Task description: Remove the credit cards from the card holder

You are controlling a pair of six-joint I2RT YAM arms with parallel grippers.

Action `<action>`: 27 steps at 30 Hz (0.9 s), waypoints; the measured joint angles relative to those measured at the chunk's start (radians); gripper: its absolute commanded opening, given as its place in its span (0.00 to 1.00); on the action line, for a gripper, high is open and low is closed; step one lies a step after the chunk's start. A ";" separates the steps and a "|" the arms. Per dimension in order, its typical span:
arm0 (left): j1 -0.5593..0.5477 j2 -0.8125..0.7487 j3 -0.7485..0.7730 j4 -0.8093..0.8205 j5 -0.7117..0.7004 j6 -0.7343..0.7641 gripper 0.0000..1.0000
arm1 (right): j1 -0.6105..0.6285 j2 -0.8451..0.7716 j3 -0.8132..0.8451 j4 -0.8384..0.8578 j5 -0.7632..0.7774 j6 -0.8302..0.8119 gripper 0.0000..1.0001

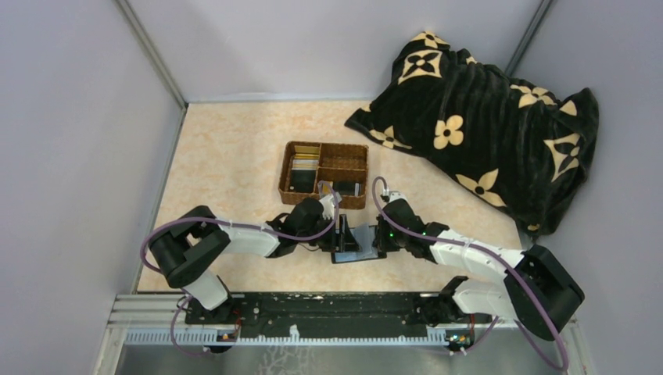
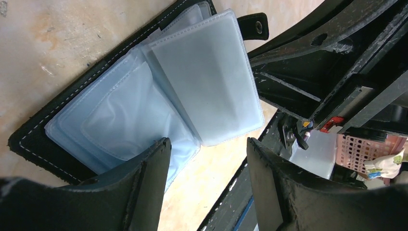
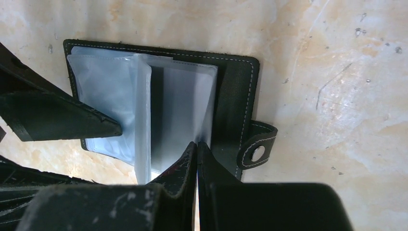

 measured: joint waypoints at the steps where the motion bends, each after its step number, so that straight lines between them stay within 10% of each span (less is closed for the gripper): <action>1: 0.000 0.000 0.000 0.000 0.000 0.000 0.66 | 0.000 0.002 0.000 0.003 -0.002 0.000 0.00; 16: 0.000 -0.070 0.000 -0.101 -0.043 0.037 0.65 | 0.043 0.065 0.043 0.064 -0.058 0.000 0.00; 27: 0.001 -0.404 0.008 -0.285 -0.214 0.108 0.65 | 0.099 0.121 0.102 0.096 -0.060 0.000 0.00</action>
